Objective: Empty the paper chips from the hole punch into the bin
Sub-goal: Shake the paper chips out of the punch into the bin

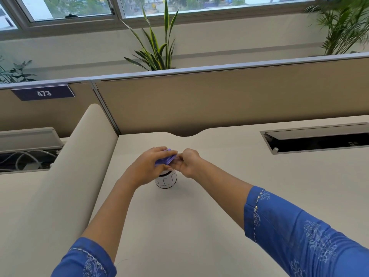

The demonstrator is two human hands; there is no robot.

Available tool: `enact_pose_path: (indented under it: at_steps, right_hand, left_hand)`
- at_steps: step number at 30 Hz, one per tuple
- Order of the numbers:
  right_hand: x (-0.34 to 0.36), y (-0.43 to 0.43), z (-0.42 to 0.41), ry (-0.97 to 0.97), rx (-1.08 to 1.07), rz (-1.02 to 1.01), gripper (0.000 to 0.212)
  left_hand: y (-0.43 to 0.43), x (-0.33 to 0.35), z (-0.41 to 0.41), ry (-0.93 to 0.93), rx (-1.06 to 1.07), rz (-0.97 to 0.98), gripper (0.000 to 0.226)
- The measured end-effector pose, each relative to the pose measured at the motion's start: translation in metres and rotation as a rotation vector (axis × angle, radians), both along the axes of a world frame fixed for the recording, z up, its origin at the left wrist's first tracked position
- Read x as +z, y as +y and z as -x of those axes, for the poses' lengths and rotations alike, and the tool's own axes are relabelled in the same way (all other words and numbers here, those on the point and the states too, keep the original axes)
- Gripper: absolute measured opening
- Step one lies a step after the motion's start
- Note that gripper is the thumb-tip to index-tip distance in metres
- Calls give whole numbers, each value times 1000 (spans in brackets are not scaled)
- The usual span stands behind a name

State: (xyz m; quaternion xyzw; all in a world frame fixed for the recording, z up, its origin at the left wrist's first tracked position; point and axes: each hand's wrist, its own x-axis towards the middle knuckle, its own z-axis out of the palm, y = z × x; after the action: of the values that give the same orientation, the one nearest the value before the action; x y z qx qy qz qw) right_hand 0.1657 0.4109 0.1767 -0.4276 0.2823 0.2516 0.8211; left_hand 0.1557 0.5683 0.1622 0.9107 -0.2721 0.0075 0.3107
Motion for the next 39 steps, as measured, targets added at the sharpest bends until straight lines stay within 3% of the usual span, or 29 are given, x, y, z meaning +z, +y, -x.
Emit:
enact_pose_path:
  at_steps: [6,12,16,21,26,32,34,39]
  right_hand:
    - [5,4,0,-28,-33,-10,40]
    - [1,2,-4,-55,-30,38,49]
    - [2,-3,-5,-67,19,64,47]
    - [4,-5,-6,-70,47,39,51]
    - [6,-3,-4,-47,55,-86,71]
    - [6,-9,-2,-69,52,-148,71]
    - [10,-8,-1,-96,67,-171,68]
    - [13,-4,0,-158,95,-65,66]
  left_hand:
    - [2,3,-2,-10,-23,-11,50]
    - [13,9,-6,-58,99,321,50]
    - [19,6,-4,16,207,486,52]
    - [14,1,2,-85,173,418,55]
    - [2,-11,6,-83,35,126,55]
    - [5,-15,4,-168,45,105,56]
    - [7,-13,3,-127,76,252,54]
    - [20,-8,2,24,269,899,39]
